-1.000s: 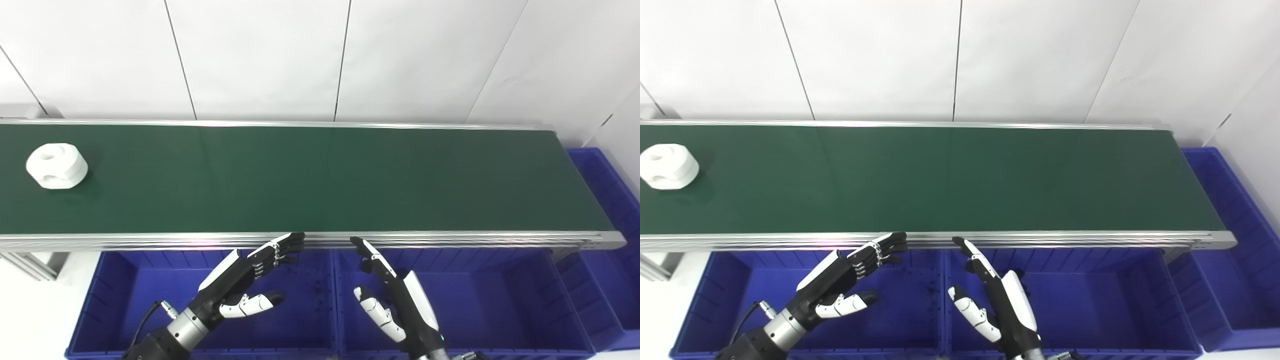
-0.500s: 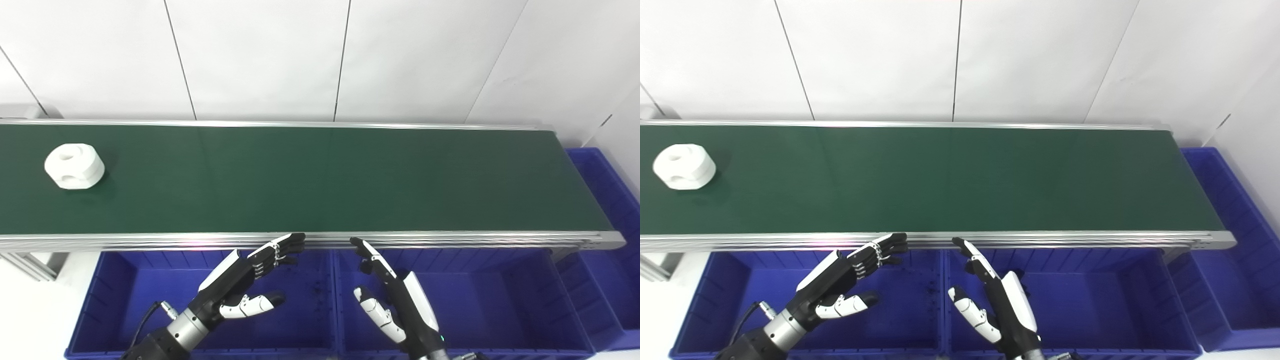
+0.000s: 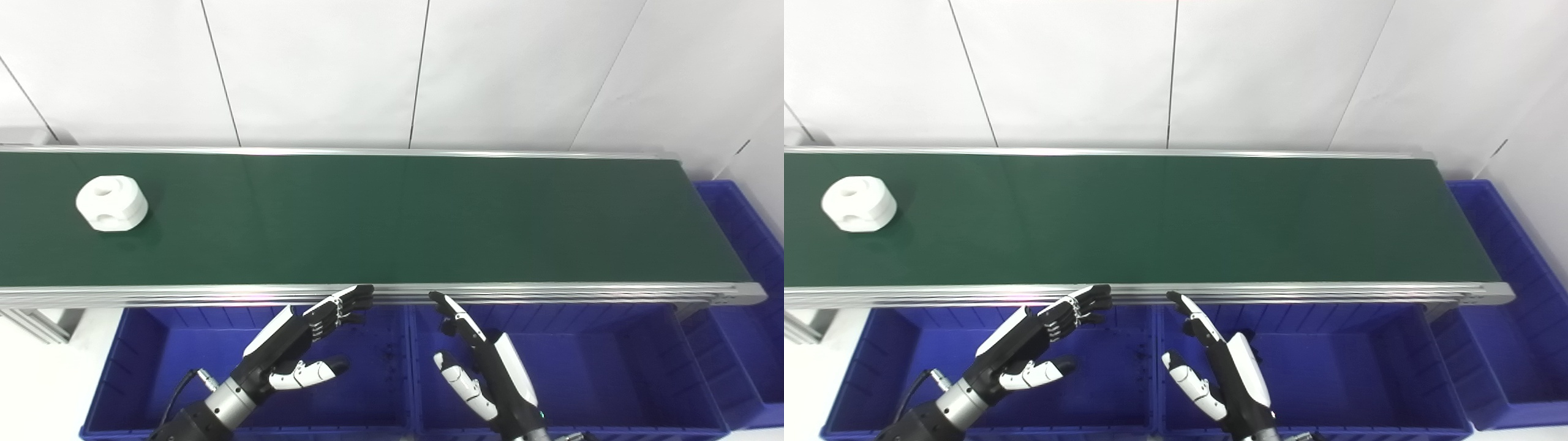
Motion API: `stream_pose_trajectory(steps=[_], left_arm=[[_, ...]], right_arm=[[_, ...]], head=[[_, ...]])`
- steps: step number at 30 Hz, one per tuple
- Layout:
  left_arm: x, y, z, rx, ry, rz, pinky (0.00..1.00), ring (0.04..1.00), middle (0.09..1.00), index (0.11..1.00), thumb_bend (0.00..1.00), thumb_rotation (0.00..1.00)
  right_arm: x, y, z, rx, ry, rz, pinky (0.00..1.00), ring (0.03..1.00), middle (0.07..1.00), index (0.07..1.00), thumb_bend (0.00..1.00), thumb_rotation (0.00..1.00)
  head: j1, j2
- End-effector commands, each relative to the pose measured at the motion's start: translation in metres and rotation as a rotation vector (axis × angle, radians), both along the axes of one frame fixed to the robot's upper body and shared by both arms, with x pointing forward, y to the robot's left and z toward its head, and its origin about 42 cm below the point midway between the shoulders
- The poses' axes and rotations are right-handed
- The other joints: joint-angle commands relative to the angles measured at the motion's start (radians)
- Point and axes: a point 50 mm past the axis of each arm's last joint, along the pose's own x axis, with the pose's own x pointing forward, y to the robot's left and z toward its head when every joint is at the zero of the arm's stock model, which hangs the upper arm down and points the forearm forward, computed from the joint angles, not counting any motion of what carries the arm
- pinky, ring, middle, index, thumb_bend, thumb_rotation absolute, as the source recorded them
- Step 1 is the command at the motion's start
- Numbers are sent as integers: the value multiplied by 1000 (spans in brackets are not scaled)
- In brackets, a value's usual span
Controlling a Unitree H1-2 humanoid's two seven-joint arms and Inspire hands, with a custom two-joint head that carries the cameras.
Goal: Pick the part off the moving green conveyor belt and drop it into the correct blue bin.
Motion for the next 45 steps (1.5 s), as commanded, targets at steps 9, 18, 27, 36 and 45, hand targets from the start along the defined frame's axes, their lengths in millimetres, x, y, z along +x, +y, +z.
stream_pose_trajectory(steps=[9, 18, 27, 36, 45], left_arm=[[0, -21, -17, 36, 21, -9, 850, 904, 931, 906, 451, 572], [-1, -24, -17, 40, 17, 0, 849, 908, 931, 904, 442, 520], [-4, -27, -17, 45, 13, 5, 845, 912, 937, 908, 448, 548], [21, -17, 27, 113, -190, -9, 842, 900, 933, 897, 519, 591], [85, -6, 125, 316, -641, -27, 920, 920, 919, 823, 500, 589]], right_arm=[[0, -11, -18, 41, -42, 4, 856, 909, 937, 923, 390, 946], [4, -11, -14, 44, -67, 8, 848, 904, 934, 917, 348, 904], [2, -12, -13, 36, -69, 15, 864, 911, 936, 921, 345, 917], [6, -16, -12, 23, -75, 24, 878, 916, 940, 922, 315, 906], [11, -19, -10, 19, -82, 27, 862, 910, 938, 925, 333, 916]], head=[[92, -164], [88, -175], [101, -166], [108, -158], [129, -160]])
